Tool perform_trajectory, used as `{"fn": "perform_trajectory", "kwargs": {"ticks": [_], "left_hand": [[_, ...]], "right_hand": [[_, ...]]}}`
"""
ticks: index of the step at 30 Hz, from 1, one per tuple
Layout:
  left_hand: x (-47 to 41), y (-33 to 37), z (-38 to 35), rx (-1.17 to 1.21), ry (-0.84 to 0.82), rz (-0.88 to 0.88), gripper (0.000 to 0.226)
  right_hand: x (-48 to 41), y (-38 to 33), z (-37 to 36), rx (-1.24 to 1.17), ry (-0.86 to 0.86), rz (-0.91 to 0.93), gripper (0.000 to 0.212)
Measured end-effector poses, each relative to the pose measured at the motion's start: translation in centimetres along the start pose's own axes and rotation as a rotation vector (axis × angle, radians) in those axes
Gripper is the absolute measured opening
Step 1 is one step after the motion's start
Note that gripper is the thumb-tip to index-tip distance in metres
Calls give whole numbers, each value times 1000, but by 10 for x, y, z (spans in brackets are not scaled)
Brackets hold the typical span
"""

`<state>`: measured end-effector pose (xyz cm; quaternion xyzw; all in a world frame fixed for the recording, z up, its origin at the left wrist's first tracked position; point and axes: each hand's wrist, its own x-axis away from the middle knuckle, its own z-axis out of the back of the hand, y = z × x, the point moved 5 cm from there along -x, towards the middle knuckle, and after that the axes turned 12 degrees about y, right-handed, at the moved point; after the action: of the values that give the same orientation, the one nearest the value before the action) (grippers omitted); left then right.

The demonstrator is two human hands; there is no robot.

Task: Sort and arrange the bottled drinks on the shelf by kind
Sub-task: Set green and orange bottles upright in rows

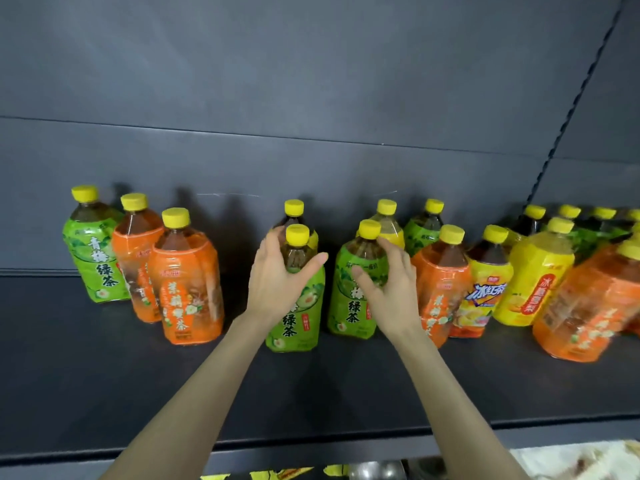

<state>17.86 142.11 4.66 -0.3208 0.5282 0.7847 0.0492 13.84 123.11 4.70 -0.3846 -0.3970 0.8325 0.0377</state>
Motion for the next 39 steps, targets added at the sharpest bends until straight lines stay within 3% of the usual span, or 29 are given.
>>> {"fn": "perform_trajectory", "kwargs": {"ticks": [4,9,13,16,20,23,27,31,37,39], "left_hand": [[1,-4,1,-46,38,-67,43],[-1,-10,18,-123,144,-88,39],[-1,-16,29,-125,151,-63,49],[12,-22,31,36,111,-31,65],[32,-51,25,332,73,224,86],[44,-70,18,432,12,371,87],[49,-80,20,425,11,422,66],[56,-66,26,466,29,430,51],[79,-12,22,518,-20,376,53],[88,14,14,537,-47,349,52]], "right_hand": [[-9,10,-15,-38,-33,-32,78],[-6,20,-26,32,-58,8,85],[-10,20,-22,10,-36,69,87],[1,21,-22,-35,-2,31,98],[16,29,-35,-217,-59,-149,114],[37,45,-53,-545,-158,-396,102],[57,56,-58,-662,-156,-513,77],[64,40,-39,-680,-126,-474,75],[67,23,22,-701,-83,-406,72],[62,23,49,-709,-59,-385,62]]}}
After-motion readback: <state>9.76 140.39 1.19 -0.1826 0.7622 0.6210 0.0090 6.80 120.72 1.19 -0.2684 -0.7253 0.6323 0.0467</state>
